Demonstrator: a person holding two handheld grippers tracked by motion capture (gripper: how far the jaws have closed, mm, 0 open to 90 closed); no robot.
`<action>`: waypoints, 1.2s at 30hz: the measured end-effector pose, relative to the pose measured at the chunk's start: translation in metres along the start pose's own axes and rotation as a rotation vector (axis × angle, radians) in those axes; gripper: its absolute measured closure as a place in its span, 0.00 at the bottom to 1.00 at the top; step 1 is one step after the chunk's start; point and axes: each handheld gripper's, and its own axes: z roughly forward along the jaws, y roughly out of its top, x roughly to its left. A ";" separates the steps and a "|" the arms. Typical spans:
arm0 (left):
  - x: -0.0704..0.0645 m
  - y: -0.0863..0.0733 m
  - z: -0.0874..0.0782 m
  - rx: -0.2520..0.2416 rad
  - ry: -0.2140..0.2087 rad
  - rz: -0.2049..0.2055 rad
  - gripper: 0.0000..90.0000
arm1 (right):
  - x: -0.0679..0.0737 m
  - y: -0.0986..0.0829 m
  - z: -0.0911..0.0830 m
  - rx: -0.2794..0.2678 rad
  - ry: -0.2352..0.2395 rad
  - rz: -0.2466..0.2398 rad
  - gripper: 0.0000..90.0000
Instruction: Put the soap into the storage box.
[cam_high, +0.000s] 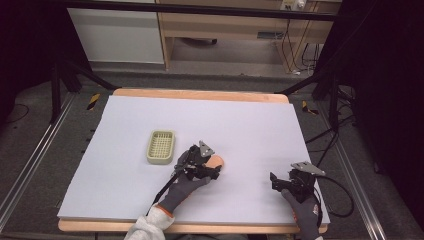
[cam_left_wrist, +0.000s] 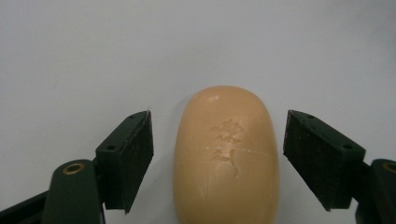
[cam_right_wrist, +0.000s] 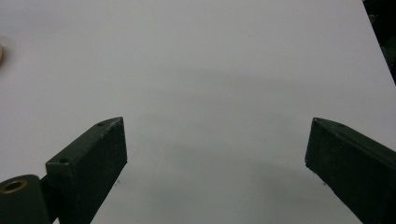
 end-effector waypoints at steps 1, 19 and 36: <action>0.000 0.000 0.000 0.001 0.002 0.000 0.26 | 0.000 0.000 0.000 0.000 0.001 0.001 0.07; -0.001 -0.007 0.011 0.053 -0.006 0.003 0.27 | 0.001 0.000 0.001 0.004 0.004 0.000 0.07; -0.003 -0.009 0.016 0.078 -0.014 0.002 0.34 | 0.001 0.000 0.001 0.007 0.006 0.003 0.07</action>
